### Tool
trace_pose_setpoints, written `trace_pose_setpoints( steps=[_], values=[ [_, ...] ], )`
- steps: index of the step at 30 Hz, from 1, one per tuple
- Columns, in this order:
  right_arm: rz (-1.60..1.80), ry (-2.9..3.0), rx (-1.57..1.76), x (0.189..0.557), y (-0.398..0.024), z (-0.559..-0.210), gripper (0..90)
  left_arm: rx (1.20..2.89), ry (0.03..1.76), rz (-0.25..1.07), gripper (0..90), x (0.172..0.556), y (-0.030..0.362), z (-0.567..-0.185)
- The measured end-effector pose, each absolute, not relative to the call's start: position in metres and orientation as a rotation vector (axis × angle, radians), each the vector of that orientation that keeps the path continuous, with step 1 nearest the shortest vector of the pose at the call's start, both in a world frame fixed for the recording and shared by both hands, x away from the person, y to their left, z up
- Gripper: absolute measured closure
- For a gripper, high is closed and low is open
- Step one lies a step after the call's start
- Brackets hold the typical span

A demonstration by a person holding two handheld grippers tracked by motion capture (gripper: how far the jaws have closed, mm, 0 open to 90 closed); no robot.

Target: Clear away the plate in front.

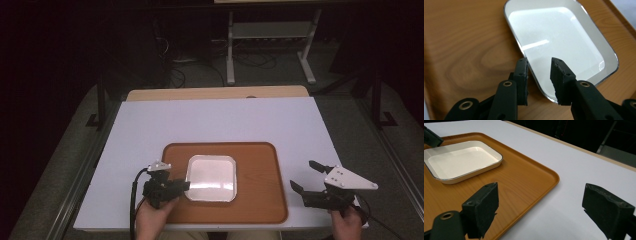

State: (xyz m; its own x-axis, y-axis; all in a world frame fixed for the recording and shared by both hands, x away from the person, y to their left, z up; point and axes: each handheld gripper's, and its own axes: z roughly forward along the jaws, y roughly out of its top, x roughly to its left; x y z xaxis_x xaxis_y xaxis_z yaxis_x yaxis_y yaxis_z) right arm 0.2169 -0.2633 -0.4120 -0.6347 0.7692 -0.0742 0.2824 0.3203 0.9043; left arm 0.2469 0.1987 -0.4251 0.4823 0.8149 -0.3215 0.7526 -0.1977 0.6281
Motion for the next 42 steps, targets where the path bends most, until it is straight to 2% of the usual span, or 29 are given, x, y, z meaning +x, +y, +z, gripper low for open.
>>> trace_pose_setpoints(
  steps=[13, 31, 42],
  values=[
    [1.272, 2.082, 0.956, 0.218, -0.265, -0.413, 13.0, 1.998, 1.180, 0.183, 59.3, 0.254, 0.211, -0.414],
    [1.244, 2.071, 0.995, 0.220, -0.268, -0.414, 13.0, 1.955, 1.072, 0.301, 55.9, 0.248, 0.242, -0.403],
    [1.221, 2.077, 1.009, 0.221, -0.269, -0.415, 13.0, 1.955, 1.070, 0.352, 52.5, 0.240, 0.266, -0.405]
  ],
)
